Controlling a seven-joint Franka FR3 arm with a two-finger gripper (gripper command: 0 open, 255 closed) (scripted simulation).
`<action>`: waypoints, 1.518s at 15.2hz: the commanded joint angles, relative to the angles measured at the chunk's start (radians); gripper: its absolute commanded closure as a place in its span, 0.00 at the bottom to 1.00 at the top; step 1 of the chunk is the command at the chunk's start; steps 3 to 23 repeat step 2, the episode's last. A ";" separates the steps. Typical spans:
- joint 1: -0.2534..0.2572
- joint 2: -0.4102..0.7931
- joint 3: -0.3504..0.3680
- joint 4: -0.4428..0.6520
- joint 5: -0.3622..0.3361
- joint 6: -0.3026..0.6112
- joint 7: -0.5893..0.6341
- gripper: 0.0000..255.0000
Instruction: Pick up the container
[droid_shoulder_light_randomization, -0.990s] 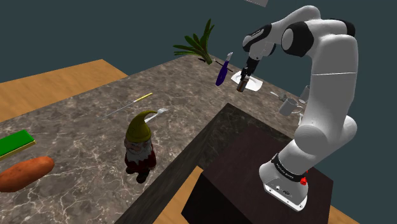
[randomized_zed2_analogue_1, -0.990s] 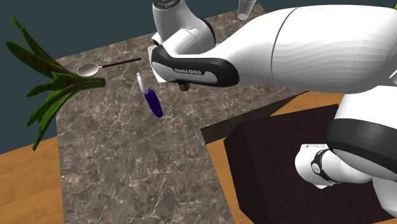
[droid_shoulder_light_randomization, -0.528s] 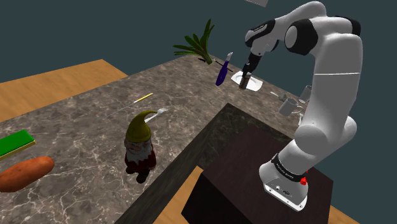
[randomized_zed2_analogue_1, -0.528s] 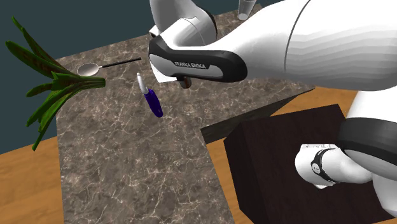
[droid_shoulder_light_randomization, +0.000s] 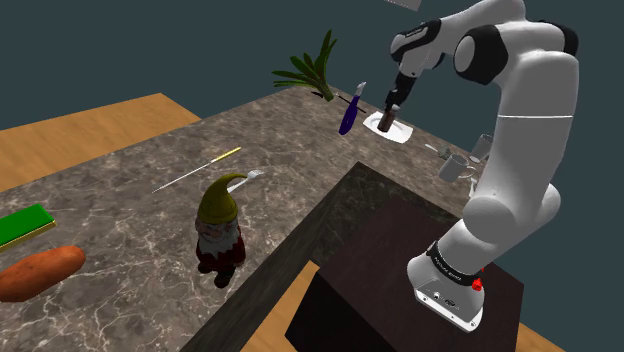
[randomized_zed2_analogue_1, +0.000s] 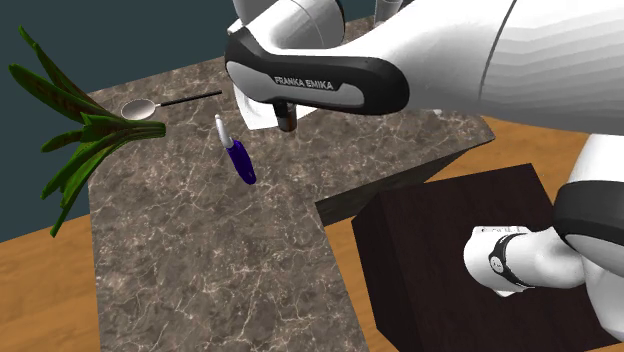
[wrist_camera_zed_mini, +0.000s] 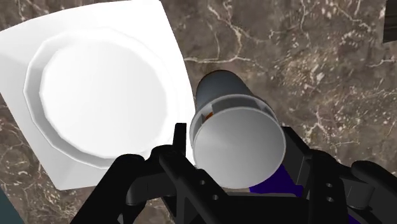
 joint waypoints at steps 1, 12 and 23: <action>0.003 -0.010 -0.003 0.002 -0.005 -0.011 0.003 1.00; 0.003 -0.010 -0.003 0.002 -0.005 -0.011 0.003 1.00; 0.003 -0.010 -0.003 0.002 -0.005 -0.011 0.003 1.00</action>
